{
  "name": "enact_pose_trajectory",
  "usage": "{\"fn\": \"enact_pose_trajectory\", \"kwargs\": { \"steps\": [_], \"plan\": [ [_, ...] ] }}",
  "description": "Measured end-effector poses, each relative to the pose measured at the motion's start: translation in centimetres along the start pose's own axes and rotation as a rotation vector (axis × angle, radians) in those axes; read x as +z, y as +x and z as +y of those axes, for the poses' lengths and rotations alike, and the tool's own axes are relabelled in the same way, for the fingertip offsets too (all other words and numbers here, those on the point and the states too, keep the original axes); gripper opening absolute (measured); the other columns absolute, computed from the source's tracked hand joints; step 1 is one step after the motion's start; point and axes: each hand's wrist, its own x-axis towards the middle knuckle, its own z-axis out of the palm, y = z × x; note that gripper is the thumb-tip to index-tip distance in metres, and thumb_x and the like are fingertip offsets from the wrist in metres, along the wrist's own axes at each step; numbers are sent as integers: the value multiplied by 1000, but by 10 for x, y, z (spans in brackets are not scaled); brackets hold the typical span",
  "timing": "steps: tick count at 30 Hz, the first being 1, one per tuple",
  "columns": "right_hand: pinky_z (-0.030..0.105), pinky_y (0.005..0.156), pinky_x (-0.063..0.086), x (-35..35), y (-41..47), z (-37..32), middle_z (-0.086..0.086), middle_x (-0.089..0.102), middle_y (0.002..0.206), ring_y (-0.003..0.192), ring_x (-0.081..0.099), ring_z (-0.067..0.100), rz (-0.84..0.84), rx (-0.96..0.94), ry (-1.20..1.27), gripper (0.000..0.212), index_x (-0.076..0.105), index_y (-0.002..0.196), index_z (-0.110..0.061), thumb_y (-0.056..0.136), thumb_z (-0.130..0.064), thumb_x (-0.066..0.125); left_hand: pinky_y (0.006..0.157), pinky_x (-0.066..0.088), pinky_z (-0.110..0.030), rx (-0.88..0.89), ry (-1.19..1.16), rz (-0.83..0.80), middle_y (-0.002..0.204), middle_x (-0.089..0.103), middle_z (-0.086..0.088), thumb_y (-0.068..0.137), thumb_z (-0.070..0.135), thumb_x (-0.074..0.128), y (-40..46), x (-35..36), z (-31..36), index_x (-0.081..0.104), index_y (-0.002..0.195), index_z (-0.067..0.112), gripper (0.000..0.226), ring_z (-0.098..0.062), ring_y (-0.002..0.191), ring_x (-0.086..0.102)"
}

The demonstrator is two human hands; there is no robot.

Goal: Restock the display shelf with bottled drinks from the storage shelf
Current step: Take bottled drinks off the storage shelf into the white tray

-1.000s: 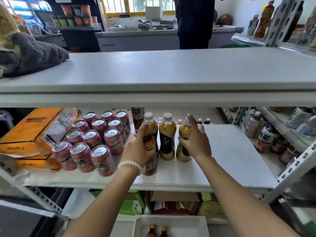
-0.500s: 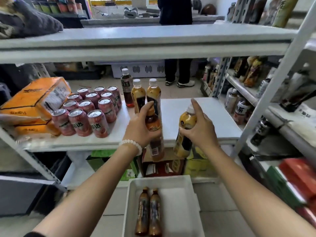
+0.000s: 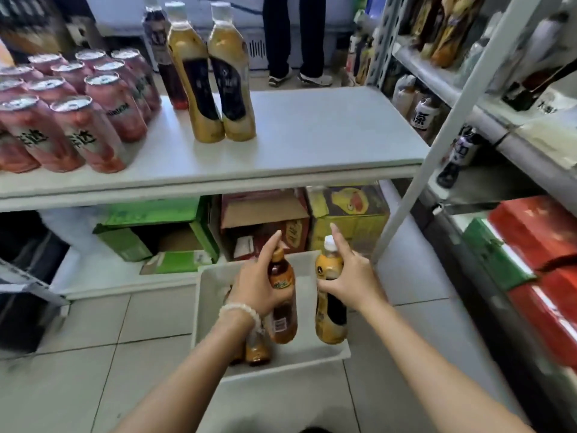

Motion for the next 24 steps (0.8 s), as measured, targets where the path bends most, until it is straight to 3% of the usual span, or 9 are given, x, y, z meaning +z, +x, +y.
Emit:
{"fn": "enact_pose_trajectory", "kwargs": {
  "steps": [3,7,11,15,19,22,24],
  "plan": [
    [33,84,53,38,18,27,2,66,107,95,63,21,-47,72,-19,116,-14,125,-71,66,-35,79,86,54,-41,-88,-18,-69,103,66,-3,65,35,76,12,29,-37,-5,126,74,109,-20,92,65],
    [26,77,49,80,35,52,-2,62,115,98,61,20,-122,156,5,112,-9,135,-63,69,-33,77,91,50,-38,-191,69,-175,104,65,-6,71,31,75,28,57,-72,-28,119,71,120,-27,97,63],
    [29,76,52,116,44,77,-3,64,110,92,62,18,-154,138,3,115,-14,125,-71,68,-23,74,95,48,-38,-283,70,-218,114,62,-10,71,34,75,40,82,-111,-36,113,71,124,-29,103,61],
    [28,84,49,140,57,90,-1,55,126,105,57,19,-235,168,-77,107,-1,143,-51,72,-21,73,96,47,-48,-353,50,-269,132,51,-17,67,41,73,54,104,-144,-30,121,70,120,-36,112,56],
    [29,80,50,166,75,103,-1,59,111,100,58,17,-243,174,-75,102,5,147,-41,73,-29,73,103,40,-48,-346,148,-301,130,49,-13,73,47,69,71,122,-160,-30,127,61,113,-33,119,50],
    [27,77,50,185,83,110,0,61,109,96,60,17,-183,120,-175,91,10,149,-34,79,-40,68,103,39,-46,-381,208,-248,132,51,-10,78,52,63,79,133,-171,-9,146,41,99,-30,122,49],
    [30,79,51,199,89,116,2,60,114,99,60,19,-174,120,-250,84,13,149,-32,82,-41,64,103,39,-44,-406,266,-225,134,51,-6,80,60,56,82,140,-174,5,145,30,88,-27,123,49]
  ]
}}
